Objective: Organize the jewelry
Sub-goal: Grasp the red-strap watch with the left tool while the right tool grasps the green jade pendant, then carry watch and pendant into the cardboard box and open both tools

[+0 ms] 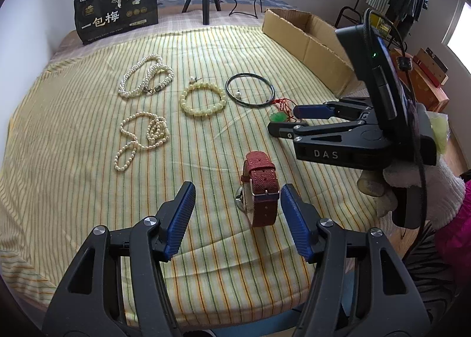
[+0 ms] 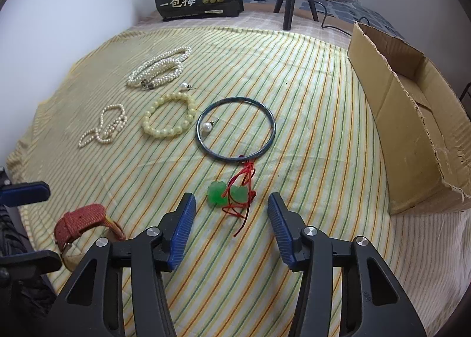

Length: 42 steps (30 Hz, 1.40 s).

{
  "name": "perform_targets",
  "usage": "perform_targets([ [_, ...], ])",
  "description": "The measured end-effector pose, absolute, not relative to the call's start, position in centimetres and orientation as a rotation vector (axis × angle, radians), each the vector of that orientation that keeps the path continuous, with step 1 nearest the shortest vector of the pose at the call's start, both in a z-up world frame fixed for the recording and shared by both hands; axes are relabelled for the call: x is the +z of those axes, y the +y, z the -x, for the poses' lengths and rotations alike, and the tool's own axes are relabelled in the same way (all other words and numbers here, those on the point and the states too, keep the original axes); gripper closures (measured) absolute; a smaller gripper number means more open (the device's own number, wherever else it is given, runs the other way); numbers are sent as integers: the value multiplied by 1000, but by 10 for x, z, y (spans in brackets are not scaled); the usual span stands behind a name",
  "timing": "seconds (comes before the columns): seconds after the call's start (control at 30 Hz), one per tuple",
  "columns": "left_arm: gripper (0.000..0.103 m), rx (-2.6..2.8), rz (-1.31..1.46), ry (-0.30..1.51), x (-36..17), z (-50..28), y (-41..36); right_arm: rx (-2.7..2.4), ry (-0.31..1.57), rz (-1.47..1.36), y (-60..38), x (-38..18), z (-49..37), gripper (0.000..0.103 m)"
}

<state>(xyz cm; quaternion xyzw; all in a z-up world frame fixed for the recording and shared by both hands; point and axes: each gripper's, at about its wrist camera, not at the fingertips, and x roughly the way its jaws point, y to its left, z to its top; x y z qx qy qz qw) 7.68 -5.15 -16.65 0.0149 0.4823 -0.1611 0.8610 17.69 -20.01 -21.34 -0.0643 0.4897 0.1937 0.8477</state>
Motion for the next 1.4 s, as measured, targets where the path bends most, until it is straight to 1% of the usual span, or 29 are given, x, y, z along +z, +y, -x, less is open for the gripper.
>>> perform_targets([
  [0.17,41,-340,-47,1023,-173,-81,-58,402,1027,152,-198,-214,-179,61],
  [0.23,44,-338,-51,1028,-176,-81,-60,398,1024,167,-195,-215,-180,67],
  [0.3,45,-338,-49,1035,-178,-84,-60,400,1022,172,-195,-215,-180,71],
  [0.33,45,-336,-49,1039,-180,-84,-61,401,1020,173,-195,-215,-179,71],
  [0.4,53,-340,-37,1056,-183,-87,-61,404,1018,164,-197,-215,-179,72],
  [0.43,64,-345,-22,1074,-186,-89,-60,406,1017,154,-198,-215,-180,72],
  [0.47,70,-348,-6,1090,-188,-91,-58,408,1018,144,-199,-215,-180,72],
  [0.5,72,-349,9,1102,-189,-92,-57,409,1017,137,-200,-215,-180,72],
  [0.57,84,-345,19,1108,-191,-93,-55,408,1015,136,-200,-214,-180,72],
  [0.9,86,-347,14,1077,-185,-91,-52,387,980,126,-208,-201,-175,72],
  [1.4,86,-349,2,1016,-167,-84,-55,340,841,74,-235,-145,-160,72],
])
